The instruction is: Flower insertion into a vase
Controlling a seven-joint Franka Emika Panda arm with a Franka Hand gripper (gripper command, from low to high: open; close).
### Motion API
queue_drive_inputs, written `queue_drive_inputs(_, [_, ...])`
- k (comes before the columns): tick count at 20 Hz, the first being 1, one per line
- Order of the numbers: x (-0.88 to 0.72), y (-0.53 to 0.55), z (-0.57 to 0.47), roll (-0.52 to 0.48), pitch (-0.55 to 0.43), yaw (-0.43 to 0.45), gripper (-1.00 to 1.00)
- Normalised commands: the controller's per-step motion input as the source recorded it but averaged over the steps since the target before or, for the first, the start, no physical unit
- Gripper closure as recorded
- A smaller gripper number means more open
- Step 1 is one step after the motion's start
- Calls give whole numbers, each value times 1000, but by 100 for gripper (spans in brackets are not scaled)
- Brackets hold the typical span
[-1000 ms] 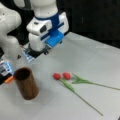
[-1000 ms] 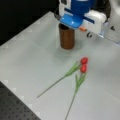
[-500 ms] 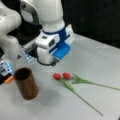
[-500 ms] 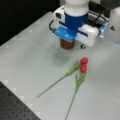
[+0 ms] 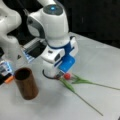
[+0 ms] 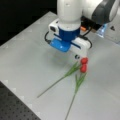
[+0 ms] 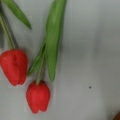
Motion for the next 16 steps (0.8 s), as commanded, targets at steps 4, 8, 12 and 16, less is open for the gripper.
queue_drive_inputs(4, [314, -73, 2, 57, 118, -54, -100])
queue_drive_inputs(8, [382, -43, -127, 80, 110, -53, -100])
queue_drive_inputs(12, [458, -56, -266, 96, 97, 2, -100])
queue_drive_inputs(16, [351, -68, -193, 102, 131, -9, -100])
